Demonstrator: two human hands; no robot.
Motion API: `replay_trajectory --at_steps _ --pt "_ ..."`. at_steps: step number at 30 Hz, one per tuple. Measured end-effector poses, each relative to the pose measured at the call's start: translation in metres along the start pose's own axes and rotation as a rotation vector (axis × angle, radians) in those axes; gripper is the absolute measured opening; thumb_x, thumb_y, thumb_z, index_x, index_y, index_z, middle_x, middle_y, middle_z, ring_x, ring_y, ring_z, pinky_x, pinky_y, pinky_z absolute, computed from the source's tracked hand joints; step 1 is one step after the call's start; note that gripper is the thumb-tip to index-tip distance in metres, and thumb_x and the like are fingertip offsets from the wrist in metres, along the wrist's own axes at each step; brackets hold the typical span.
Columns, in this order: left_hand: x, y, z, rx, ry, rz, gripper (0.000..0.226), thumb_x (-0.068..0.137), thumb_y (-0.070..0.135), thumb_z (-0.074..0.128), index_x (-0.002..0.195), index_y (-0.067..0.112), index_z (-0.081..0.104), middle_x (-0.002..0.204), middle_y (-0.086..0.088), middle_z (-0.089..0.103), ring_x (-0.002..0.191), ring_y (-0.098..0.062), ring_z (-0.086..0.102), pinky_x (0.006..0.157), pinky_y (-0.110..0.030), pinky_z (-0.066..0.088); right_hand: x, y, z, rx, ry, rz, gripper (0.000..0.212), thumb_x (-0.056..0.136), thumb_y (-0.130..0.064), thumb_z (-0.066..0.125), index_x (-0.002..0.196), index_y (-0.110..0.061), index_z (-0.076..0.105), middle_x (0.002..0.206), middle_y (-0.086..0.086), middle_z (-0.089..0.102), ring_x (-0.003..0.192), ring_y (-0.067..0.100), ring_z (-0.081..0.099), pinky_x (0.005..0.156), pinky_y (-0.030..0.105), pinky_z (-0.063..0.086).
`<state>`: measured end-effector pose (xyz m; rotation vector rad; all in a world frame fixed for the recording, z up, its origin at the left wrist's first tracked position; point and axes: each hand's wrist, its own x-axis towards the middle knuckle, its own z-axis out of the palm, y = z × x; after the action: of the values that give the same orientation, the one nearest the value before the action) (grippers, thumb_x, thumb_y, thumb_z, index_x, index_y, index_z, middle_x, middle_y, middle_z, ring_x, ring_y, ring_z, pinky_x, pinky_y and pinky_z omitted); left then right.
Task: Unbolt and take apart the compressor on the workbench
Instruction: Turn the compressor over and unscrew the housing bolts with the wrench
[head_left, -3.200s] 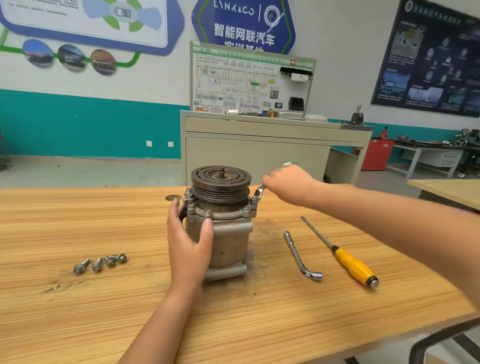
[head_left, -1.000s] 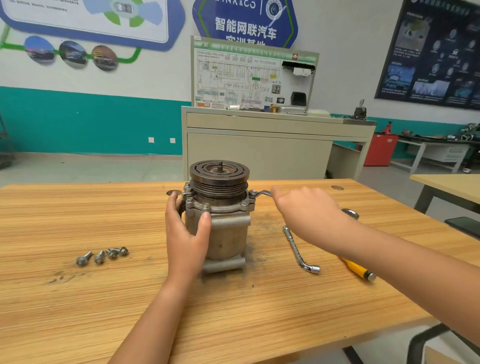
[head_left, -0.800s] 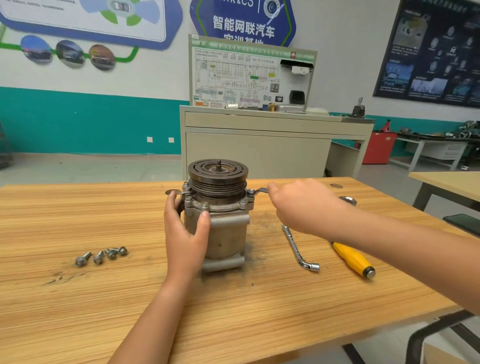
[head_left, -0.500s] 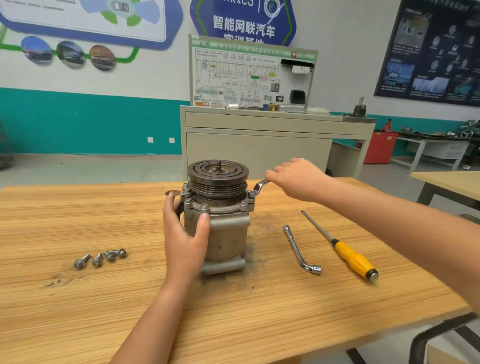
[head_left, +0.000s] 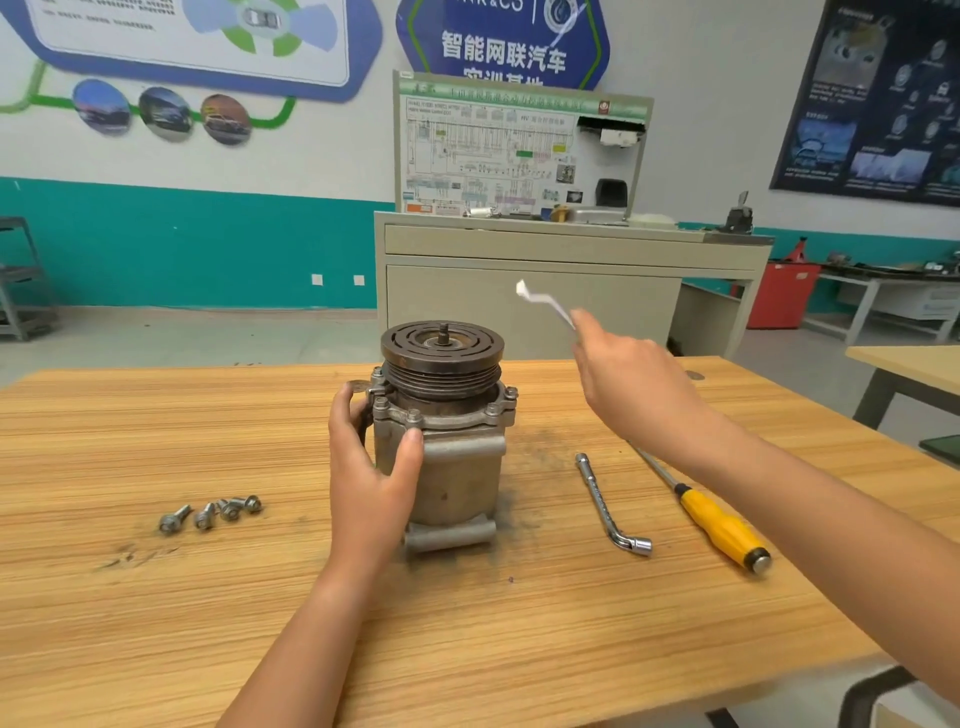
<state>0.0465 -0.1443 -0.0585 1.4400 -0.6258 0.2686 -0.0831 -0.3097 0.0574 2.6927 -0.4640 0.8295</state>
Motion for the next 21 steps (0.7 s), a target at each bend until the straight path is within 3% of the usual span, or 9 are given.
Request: replay_trajectory --at_steps 4,9,13,17,21 --pt "0.0 0.001 0.0 0.005 0.0 0.005 0.068 0.077 0.044 0.053 0.136 0.045 0.017 0.132 0.012 0.041 0.12 0.006 0.037 0.1 -0.021 0.032 -0.032 -0.012 -0.015 -0.171 -0.273 -0.031 0.049 0.084 0.005 0.04 0.13 -0.01 0.031 0.057 -0.003 0.036 0.048 0.014 0.033 0.04 0.026 0.02" --pt "0.0 0.0 0.0 0.007 0.005 0.007 0.074 0.077 0.043 0.053 0.142 0.037 0.019 0.135 0.008 0.041 0.122 0.004 0.037 0.103 -0.027 0.033 -0.027 -0.026 -0.014 -0.239 -0.347 -0.076 0.068 0.079 0.01 0.042 0.141 -0.004 0.02 0.057 -0.002 0.03 0.049 0.017 0.031 0.04 0.027 0.018" --pt "0.0 0.0 0.0 0.011 -0.001 0.006 0.074 0.078 0.044 0.053 0.144 0.035 0.019 0.137 0.008 0.041 0.124 0.002 0.037 0.104 -0.028 0.034 -0.017 -0.041 -0.023 -0.403 -0.381 -0.189 0.055 0.082 0.01 0.044 0.135 0.004 0.03 0.057 0.001 0.029 0.044 0.014 0.027 0.038 0.027 0.019" --pt "0.001 0.002 -0.001 0.019 -0.006 0.009 0.074 0.077 0.044 0.053 0.142 0.038 0.019 0.133 0.009 0.041 0.122 0.001 0.037 0.102 -0.026 0.033 -0.009 -0.031 -0.028 -0.498 -0.383 -0.294 0.043 0.085 0.008 0.044 0.126 -0.004 0.046 0.06 0.0 0.028 0.044 0.014 0.027 0.037 0.026 0.02" --pt "0.002 0.0 -0.001 0.022 -0.009 0.004 0.077 0.077 0.043 0.053 0.145 0.031 0.019 0.131 0.012 0.038 0.122 0.001 0.036 0.099 -0.02 0.03 0.004 -0.014 -0.019 -0.519 -0.323 -0.331 0.036 0.089 -0.001 0.041 0.124 -0.012 0.045 0.055 -0.004 0.032 0.043 0.012 0.028 0.037 0.025 0.018"
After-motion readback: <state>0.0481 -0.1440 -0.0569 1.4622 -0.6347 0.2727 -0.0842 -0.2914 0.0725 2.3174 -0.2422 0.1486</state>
